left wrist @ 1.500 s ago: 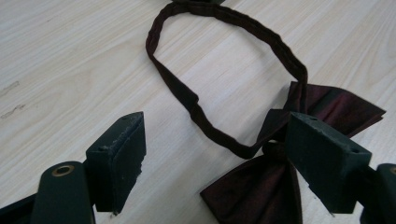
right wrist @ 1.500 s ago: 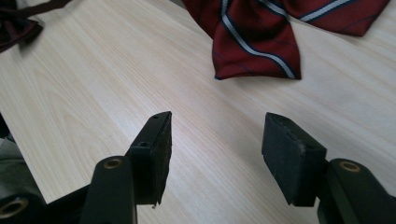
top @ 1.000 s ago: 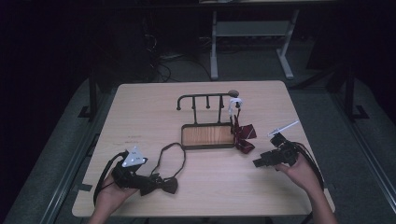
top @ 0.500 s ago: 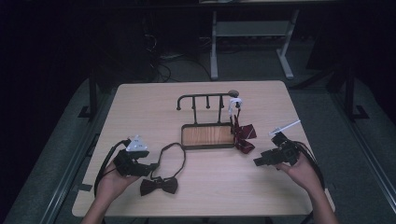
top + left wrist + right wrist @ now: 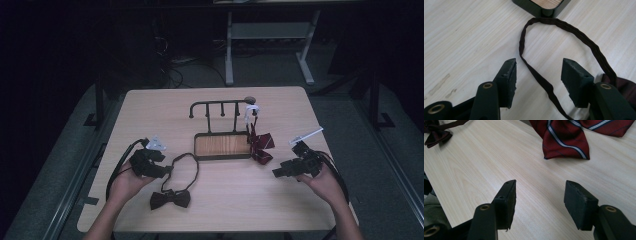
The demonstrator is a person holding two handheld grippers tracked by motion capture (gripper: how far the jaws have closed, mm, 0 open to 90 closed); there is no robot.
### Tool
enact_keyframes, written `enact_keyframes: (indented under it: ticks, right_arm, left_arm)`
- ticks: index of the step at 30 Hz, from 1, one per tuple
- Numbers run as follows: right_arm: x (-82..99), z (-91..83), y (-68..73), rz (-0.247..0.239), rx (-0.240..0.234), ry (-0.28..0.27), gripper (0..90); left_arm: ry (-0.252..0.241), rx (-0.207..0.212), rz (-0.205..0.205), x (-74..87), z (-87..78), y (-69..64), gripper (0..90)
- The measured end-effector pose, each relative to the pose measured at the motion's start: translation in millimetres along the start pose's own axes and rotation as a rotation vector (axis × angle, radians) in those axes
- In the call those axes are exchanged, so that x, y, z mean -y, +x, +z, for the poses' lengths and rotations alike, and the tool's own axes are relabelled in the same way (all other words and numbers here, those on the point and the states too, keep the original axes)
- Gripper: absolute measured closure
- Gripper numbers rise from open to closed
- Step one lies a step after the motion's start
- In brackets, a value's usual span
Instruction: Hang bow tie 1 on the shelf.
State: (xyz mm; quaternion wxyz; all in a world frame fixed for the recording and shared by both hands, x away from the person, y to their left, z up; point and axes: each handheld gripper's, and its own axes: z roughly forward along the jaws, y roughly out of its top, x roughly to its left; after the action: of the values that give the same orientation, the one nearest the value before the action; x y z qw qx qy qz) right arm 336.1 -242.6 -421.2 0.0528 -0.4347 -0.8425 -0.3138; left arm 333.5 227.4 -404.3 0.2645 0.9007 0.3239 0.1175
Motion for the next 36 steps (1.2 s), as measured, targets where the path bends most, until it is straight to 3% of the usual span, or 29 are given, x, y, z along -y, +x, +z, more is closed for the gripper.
enact_keyframes:
  ticks: [5, 10, 18, 30, 36]
  right_arm:
    - [0.5, -1.2, -1.2, -0.001, 0.003, -0.001, 43.1]
    - [0.9, -1.6, -2.2, 0.001, 0.003, -0.001, 43.1]
    - [0.6, -0.9, -1.2, -0.01, -0.002, -0.001, 43.1]
    - [1.1, -1.1, -1.8, -0.012, -0.006, 0.0, 43.1]
    - [0.2, -2.4, 0.6, -0.013, -0.005, 0.001, 43.1]
  left_arm:
    - [0.033, 0.009, -0.012, -5.9, 8.6, 5.5, 50.1]
    - [0.071, -0.001, 0.002, -14.3, 15.2, 10.4, 53.0]
    - [0.111, 0.013, -0.019, -20.1, 26.7, 16.6, 56.4]
    - [0.169, 0.014, -0.048, -22.1, 47.7, 26.7, 65.3]
    - [0.198, 0.026, -0.039, -23.1, 51.5, 28.3, 70.2]
